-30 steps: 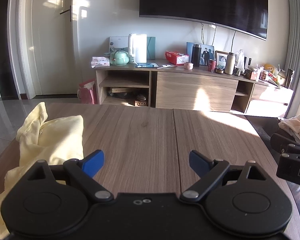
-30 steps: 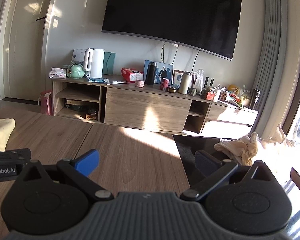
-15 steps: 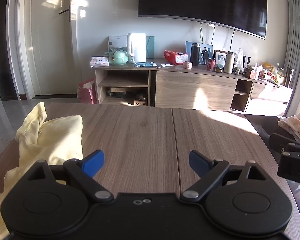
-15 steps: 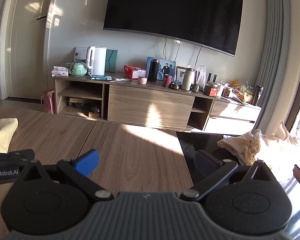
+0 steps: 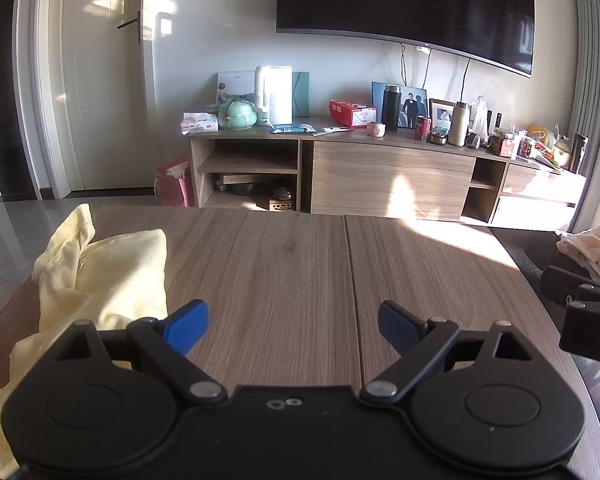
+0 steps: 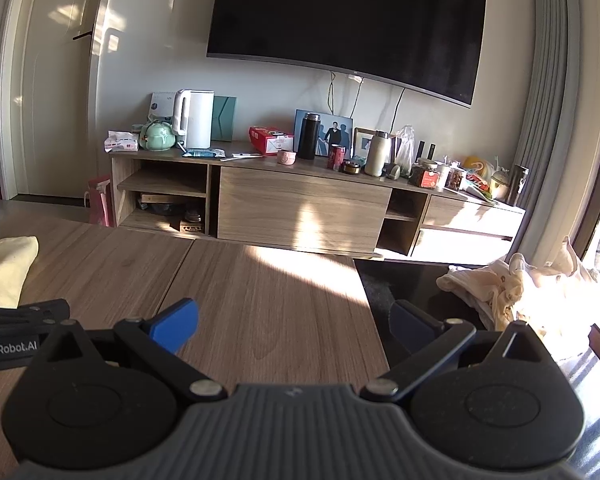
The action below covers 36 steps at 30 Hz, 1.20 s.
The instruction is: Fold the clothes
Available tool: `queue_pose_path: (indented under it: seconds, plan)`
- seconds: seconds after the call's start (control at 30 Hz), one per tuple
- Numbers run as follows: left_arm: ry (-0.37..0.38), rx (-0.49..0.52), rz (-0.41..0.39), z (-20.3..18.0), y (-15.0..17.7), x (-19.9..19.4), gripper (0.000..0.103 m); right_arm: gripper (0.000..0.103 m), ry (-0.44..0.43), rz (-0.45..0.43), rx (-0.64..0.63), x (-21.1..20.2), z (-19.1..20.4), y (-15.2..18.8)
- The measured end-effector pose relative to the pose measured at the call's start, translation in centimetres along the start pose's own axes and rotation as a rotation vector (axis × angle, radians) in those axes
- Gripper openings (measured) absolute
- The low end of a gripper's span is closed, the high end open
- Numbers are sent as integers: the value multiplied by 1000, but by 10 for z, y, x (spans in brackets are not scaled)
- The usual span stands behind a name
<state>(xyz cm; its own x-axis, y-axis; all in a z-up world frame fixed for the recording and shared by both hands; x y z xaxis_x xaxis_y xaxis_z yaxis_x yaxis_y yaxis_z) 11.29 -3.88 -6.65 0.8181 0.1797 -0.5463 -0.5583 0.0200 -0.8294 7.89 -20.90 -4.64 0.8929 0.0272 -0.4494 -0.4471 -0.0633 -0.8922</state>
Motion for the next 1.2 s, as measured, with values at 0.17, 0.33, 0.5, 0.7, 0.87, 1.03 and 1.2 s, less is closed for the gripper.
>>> queue_pose_path:
  seconds: [0.17,0.33,0.5,0.7,0.87,1.03,1.2]
  plan:
    - [0,3,-2,-1,1,0,93,103,-1,1,1,0,0,0]
    - [0,3,0,-1,2,1,93,103,-2,-1,-1,-1,-1,1]
    - [-2,1,0,-3,3,-1,93,103,-3,0,-2,-1,-1,1]
    - [-3,0,2,-4,3,-3,93,103,-3,2,-4,-1,0,1]
    - [-3,0,3,-4,3,-2,93,103,-3,5,1,0,0,1]
    - [-2,-1,5,-3,4,-1,93,103,-4,6,4,0,-1,2]
    - [-1,0,5,-4,4,-1,93,103,-3,6,4,0,-1,1]
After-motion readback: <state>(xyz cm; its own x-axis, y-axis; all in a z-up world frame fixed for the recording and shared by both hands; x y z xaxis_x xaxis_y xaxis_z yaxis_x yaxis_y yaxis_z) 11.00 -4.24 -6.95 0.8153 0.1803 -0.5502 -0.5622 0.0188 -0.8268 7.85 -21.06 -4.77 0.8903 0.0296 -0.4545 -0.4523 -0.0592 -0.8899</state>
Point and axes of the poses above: each gripper's, at about its wrist camera, not at the fingertips, and x roughly the way its jaws point, z to its left, y to its underside, the point moved 9 cm from there along x, roughly the way its jaws point, and after that the axes turned 12 degrees about -y, right-handed, at the moved point
